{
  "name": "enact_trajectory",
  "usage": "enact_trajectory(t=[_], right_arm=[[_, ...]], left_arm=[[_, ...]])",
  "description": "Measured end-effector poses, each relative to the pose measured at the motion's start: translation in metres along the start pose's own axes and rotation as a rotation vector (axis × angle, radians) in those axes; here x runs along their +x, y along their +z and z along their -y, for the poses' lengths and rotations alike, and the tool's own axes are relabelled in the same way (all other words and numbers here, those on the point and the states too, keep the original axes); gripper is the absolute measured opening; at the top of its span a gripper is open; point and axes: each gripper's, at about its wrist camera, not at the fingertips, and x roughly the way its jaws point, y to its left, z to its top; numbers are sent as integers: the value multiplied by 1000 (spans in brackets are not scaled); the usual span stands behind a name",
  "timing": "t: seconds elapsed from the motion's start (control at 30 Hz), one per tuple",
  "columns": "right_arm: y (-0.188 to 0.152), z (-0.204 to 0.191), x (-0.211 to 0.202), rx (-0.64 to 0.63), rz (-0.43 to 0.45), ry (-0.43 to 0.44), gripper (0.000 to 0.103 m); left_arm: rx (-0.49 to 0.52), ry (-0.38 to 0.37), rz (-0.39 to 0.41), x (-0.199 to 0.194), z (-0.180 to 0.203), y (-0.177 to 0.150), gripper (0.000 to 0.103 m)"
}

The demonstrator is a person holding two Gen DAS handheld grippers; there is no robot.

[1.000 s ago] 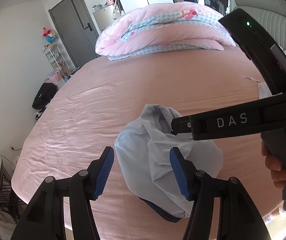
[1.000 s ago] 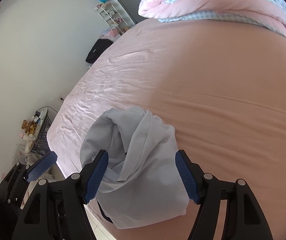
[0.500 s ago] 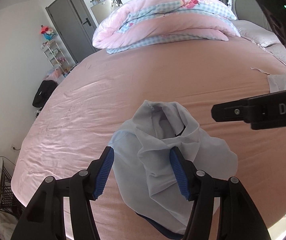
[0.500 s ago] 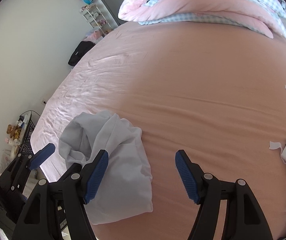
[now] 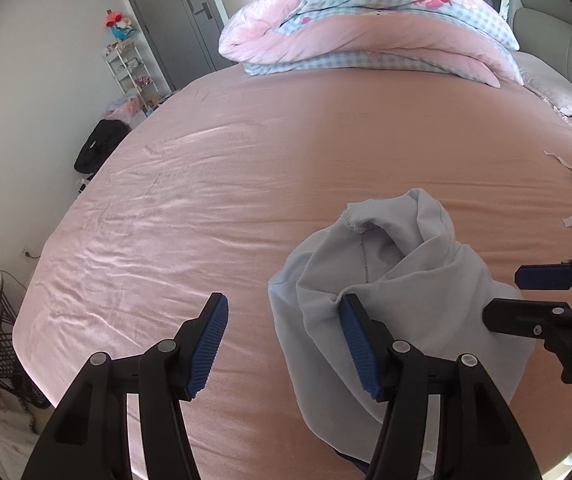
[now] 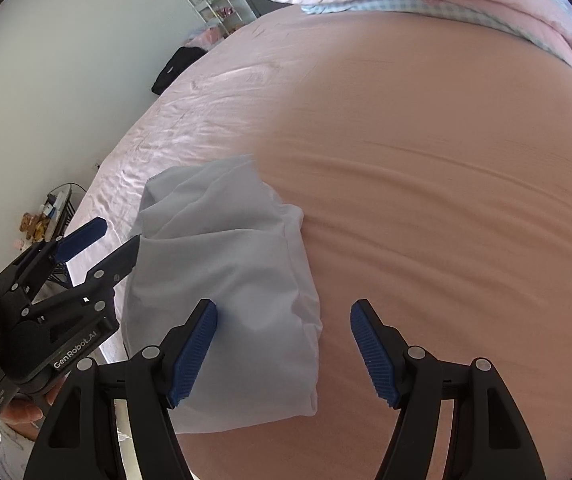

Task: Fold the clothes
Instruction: 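Position both open grippers around the folded shirt bundle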

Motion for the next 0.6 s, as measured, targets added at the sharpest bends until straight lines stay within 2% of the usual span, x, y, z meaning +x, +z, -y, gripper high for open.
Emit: enact_trajectory(t=[0.13,0.27,0.33,0.4,0.47,0.6], right_arm=[[-1,0,12,17,-37,30,69],[-2,-4,12,16,-26,39,68],[-2,-8,13,8,-25,41,54],[-1,-13,11,-1,-22,37,52],[-1,-17,10,-13,-16,23,50],[-2,-23,8,-34,-8,13,46]], left_arm=[[-53,-82,30,-13,-15,0,56],[-125,-201,49,-28,-28,4,56],[-142,-267,46,-30,-29,6,56],[-149,-324,38,-31,-27,7,58],[-130,-345,21,-27,-19,8,62],[-79,-343,-25,-10,0,7,62]])
